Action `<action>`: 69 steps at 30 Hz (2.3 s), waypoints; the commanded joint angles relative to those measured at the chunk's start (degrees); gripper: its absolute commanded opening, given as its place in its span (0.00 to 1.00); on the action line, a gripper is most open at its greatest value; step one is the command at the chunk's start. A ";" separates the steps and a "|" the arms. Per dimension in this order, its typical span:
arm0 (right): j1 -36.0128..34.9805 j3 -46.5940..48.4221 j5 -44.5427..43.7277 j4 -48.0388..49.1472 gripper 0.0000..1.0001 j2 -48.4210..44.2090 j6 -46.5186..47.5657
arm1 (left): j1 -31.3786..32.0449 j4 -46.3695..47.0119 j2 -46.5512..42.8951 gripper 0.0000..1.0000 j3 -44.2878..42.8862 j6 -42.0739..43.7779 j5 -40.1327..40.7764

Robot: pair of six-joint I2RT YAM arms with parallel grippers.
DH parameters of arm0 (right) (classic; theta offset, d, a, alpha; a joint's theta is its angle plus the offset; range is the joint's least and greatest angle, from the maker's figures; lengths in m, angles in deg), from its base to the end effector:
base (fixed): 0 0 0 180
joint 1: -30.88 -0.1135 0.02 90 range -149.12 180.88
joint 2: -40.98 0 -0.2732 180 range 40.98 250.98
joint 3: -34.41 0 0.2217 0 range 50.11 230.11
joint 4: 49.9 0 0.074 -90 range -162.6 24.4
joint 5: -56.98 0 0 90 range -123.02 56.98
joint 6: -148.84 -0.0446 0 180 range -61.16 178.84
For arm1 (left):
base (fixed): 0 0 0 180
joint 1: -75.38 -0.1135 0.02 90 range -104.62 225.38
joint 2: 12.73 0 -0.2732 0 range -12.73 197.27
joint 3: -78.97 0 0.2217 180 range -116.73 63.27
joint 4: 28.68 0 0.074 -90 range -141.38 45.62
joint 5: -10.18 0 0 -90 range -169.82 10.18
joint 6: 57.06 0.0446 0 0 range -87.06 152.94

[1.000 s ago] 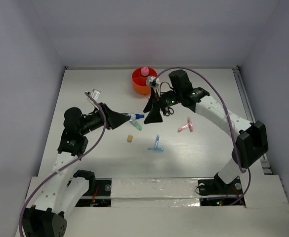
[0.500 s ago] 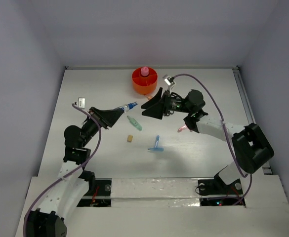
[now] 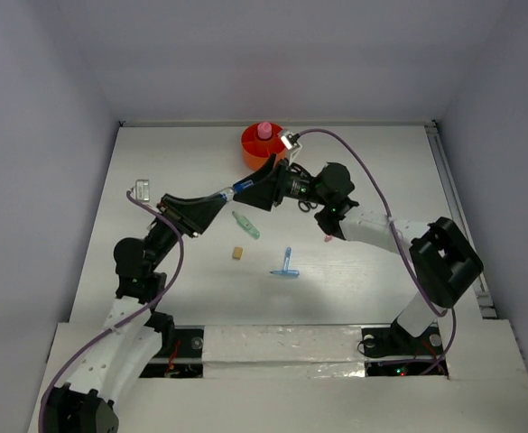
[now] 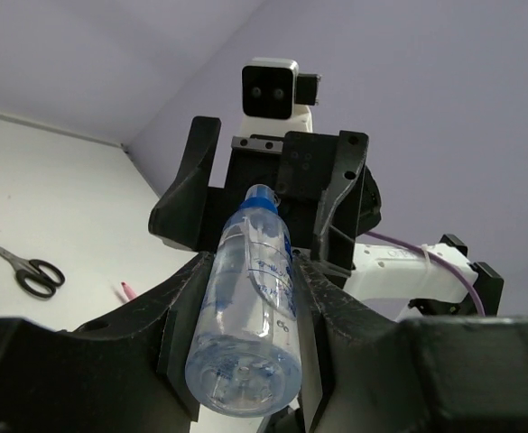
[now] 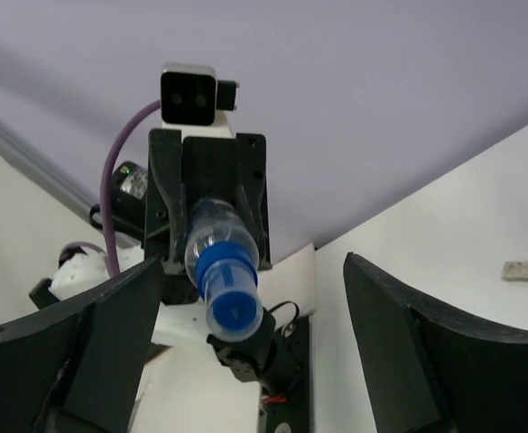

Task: Sort the stationery into containers
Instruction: Place the stationery in the storage box.

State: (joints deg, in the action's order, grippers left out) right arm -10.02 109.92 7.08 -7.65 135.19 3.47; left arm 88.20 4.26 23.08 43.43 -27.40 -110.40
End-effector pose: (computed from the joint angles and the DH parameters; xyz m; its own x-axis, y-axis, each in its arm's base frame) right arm 0.2451 0.2503 0.3581 -0.6077 0.3063 -0.7327 -0.7867 -0.1064 0.6081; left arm 0.1069 -0.0476 0.3330 -0.2684 -0.7062 -0.6552 0.7586 0.2643 -0.5956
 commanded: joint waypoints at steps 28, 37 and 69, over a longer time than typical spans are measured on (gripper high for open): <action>1.60 7.16 -8.89 -12.67 0.07 -1.57 6.68 | 1.51 -17.06 -4.95 0.79 -5.72 12.50 4.92; 10.66 22.24 -15.72 -42.58 0.07 0.26 23.18 | 2.03 -47.66 -4.53 0.99 -18.73 32.28 20.65; 12.87 61.30 -42.82 -80.02 0.04 28.48 50.89 | 2.03 -53.30 6.46 0.99 -21.39 43.46 19.78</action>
State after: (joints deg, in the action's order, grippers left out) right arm 2.48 168.59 -35.00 -90.94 164.68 53.74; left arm 90.03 -50.69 29.53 23.28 15.14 -90.49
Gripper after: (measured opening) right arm 0.415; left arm 0.989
